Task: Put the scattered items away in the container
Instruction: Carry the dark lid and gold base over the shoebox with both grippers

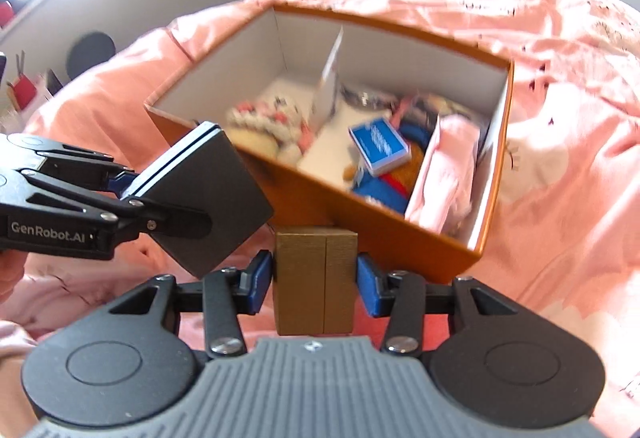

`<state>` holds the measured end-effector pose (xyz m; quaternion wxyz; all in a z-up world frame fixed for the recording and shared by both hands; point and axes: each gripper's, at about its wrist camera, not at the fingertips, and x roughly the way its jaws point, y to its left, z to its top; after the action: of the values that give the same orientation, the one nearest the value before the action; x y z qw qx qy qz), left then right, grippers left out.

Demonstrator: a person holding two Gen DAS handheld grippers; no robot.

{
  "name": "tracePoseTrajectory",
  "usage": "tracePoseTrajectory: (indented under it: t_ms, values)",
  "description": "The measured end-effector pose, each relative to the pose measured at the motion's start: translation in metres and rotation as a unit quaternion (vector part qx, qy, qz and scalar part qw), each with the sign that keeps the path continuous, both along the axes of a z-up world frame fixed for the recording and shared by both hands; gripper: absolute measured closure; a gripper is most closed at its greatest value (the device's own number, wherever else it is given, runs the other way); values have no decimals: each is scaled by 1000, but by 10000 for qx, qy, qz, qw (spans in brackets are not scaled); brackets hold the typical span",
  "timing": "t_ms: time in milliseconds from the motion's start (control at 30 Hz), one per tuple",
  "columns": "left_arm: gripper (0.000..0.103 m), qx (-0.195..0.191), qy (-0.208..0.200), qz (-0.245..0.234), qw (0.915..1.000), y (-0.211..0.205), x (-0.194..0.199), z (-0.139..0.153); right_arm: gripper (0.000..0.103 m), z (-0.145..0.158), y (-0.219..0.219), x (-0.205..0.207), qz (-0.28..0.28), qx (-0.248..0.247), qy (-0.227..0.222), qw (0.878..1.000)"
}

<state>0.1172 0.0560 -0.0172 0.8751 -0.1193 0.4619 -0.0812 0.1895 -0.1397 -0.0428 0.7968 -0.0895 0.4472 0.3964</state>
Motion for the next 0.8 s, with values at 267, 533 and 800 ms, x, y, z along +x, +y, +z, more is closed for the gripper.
tracePoseTrajectory:
  t_ms: [267, 533, 800]
  values:
    - [64, -430, -623, 197, 9969, 24, 19, 47, 55, 56, -15, 8, -51, 683, -324, 9971]
    - [64, -831, -614, 800, 9914, 48, 59, 29, 55, 68, -18, 39, -693, 896, -457, 9925]
    - [64, -40, -589, 1267, 9902, 74, 100, 26, 55, 59, 3, 62, -737, 844, -486, 9925]
